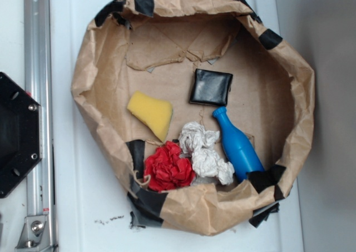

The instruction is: Grab the black box.

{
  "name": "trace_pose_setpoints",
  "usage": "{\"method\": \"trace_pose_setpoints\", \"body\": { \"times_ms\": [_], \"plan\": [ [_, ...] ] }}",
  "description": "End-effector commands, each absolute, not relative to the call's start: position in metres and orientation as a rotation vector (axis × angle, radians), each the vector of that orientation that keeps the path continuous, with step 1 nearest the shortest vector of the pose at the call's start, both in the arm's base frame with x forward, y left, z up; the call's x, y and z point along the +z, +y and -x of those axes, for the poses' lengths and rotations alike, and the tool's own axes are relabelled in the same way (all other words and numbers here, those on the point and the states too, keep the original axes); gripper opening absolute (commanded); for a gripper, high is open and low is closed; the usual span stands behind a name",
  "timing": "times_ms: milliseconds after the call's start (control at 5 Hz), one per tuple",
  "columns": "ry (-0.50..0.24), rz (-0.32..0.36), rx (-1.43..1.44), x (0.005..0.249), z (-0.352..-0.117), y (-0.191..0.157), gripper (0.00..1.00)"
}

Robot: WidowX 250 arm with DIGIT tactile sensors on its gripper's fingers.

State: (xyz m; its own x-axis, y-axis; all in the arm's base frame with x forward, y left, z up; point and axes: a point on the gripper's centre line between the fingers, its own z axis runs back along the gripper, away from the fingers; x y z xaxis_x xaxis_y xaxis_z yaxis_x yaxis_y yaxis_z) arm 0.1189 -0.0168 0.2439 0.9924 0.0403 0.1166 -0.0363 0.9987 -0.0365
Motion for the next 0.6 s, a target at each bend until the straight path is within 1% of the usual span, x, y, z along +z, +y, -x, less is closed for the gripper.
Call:
{"method": "trace_pose_setpoints", "body": {
  "times_ms": [0,200,400],
  "plan": [
    [-0.118,0.034,0.038,0.244,-0.119,-0.017,1.00],
    [-0.167,-0.051,0.021,0.220,-0.164,0.002,1.00],
    [-0.154,-0.049,-0.029,0.197,-0.191,0.014,1.00]
  ]
}}
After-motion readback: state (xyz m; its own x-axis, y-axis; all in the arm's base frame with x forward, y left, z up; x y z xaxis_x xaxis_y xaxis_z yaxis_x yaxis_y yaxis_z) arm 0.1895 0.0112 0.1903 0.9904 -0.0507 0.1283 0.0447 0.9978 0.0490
